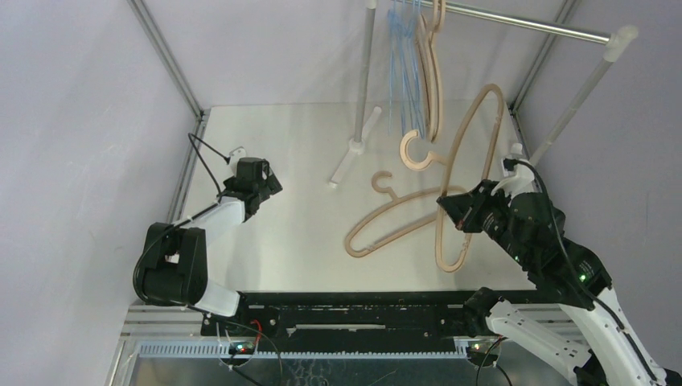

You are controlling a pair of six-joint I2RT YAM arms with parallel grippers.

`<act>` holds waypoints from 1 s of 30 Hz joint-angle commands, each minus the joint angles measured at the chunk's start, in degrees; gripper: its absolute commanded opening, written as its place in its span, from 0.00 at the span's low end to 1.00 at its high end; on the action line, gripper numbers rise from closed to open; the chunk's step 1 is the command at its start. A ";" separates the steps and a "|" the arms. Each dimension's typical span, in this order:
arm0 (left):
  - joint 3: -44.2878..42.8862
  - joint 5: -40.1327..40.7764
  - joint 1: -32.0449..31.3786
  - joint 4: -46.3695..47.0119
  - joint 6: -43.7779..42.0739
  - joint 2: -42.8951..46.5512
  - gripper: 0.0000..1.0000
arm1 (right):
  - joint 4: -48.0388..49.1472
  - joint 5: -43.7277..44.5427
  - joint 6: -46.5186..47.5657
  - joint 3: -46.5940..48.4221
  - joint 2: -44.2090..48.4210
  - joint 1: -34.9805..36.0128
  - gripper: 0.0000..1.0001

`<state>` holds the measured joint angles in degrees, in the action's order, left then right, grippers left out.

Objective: Organize the hangers

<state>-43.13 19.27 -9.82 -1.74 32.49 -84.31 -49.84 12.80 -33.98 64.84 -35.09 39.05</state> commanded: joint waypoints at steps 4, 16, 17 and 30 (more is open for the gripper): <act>0.78 0.07 0.10 2.00 -0.59 1.52 0.90 | 5.74 -7.00 3.25 6.57 -2.55 -7.20 0.00; 0.46 -0.06 0.14 2.09 -0.68 0.75 0.90 | 14.71 -29.87 -0.74 5.95 -6.57 -24.41 0.00; 0.43 -0.08 0.13 2.17 -0.70 0.66 0.90 | 15.79 -32.15 -1.25 5.92 -6.69 -26.31 0.00; -0.03 0.04 0.12 2.07 -0.98 0.00 0.90 | 26.88 -51.22 -7.48 3.68 -11.05 -43.92 0.00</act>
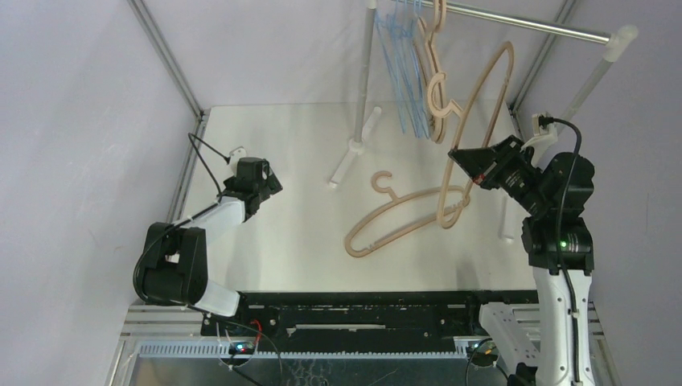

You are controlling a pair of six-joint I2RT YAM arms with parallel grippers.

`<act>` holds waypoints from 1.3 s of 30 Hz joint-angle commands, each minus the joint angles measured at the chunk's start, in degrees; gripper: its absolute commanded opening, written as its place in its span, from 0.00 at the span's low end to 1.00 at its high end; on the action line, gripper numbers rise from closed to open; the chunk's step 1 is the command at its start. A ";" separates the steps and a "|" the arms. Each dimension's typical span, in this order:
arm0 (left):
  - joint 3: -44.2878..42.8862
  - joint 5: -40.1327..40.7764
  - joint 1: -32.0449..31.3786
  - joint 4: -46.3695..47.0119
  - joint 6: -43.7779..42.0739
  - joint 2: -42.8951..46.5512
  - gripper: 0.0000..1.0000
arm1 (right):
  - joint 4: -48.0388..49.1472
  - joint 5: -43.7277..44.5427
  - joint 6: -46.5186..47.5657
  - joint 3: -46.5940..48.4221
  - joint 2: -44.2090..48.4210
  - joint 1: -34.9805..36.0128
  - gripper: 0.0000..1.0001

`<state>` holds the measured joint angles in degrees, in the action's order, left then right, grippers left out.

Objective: Organize the hangers

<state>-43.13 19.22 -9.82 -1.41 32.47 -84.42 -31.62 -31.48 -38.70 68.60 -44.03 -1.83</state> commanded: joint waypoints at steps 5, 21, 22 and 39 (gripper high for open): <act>-0.06 0.11 0.12 1.76 -0.94 0.05 0.90 | 17.18 -13.00 -6.96 -0.12 -5.80 -8.87 0.00; -1.03 0.29 0.08 1.23 -1.36 -1.08 0.90 | 43.92 -18.64 -20.92 -0.55 -17.81 -13.60 0.00; -1.05 0.29 0.08 1.23 -1.36 -1.08 0.90 | 45.00 -18.51 -21.47 -0.52 -18.60 -13.71 0.00; -0.86 1.47 -1.06 1.08 -1.64 -0.71 0.90 | 68.73 -18.01 -33.35 3.76 -36.47 -14.39 0.00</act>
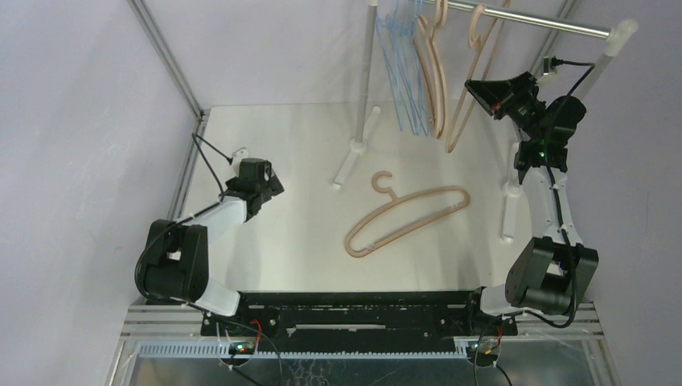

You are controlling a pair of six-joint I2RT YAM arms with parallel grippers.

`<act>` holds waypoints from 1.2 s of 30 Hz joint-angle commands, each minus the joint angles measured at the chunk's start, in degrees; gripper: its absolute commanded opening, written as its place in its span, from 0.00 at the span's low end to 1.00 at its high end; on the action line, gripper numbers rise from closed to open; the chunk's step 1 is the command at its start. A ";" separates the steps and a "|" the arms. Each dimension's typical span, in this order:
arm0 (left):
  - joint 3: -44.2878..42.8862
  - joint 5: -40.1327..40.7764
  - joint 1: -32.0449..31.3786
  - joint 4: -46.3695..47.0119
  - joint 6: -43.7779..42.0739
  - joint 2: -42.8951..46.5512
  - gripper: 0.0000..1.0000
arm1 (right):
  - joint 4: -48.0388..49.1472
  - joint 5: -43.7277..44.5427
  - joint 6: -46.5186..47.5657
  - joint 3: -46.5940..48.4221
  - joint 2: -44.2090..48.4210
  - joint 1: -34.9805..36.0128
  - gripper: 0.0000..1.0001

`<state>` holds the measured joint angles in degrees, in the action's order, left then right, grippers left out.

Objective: Organize the hangers

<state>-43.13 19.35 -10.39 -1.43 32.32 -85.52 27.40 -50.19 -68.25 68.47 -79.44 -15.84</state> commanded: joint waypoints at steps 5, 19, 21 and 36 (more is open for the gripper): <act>-1.09 1.56 -0.72 0.99 -1.62 0.07 0.90 | 10.79 0.12 -3.98 4.19 -2.24 -0.42 0.00; -1.60 1.83 -0.89 0.55 -1.92 -0.25 0.90 | 5.85 4.28 -1.33 6.76 -4.49 -0.17 0.00; -1.60 1.82 -0.97 0.43 -1.96 -0.33 0.90 | 6.37 4.07 -1.79 7.89 -5.96 0.33 0.00; -1.95 1.96 -1.09 0.38 -2.08 -0.57 0.90 | -6.44 6.49 8.97 11.07 -10.76 8.98 0.04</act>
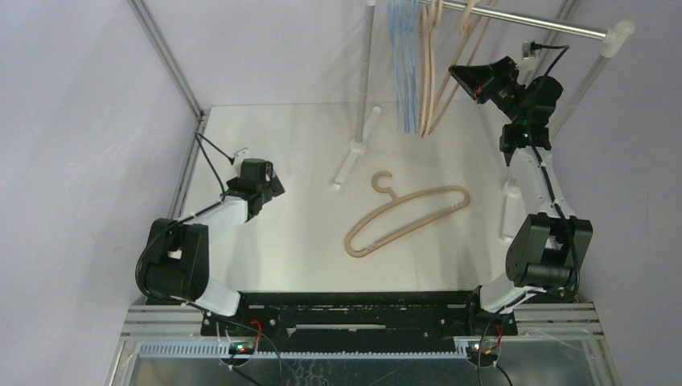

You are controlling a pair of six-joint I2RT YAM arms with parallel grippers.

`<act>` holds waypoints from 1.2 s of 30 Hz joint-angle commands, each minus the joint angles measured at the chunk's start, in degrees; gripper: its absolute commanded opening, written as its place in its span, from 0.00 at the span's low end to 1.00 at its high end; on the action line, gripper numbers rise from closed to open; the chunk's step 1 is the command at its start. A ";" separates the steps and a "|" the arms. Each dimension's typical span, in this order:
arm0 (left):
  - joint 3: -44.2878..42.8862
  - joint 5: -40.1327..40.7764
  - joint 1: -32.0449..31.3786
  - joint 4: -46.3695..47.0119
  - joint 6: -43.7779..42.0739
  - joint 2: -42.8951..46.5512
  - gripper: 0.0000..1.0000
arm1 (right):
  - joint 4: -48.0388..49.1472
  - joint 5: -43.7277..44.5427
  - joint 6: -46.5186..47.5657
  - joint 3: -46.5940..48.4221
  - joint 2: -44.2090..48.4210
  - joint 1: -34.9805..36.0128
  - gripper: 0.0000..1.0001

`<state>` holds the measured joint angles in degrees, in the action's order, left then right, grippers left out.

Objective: Organize the hangers

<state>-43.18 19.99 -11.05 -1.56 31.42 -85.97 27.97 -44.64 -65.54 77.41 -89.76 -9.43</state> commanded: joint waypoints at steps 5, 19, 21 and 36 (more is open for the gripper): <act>-1.80 1.41 -0.47 0.51 -1.10 -0.06 0.90 | -11.75 1.80 9.31 2.74 -0.45 4.30 0.04; -1.79 1.96 -0.74 0.51 -1.10 -0.05 0.90 | -21.80 8.39 19.12 -3.41 10.71 3.90 0.56; -1.80 1.98 -0.74 0.51 -1.10 0.01 0.90 | -23.50 9.56 20.68 -4.57 13.79 3.79 0.58; -2.10 2.25 -1.06 0.59 -1.53 -0.31 0.91 | -45.91 30.22 43.96 -10.92 35.81 16.11 0.70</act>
<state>-43.18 20.86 -11.51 -1.61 31.22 -86.06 -9.10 -24.01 -32.38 67.46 -56.88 -0.12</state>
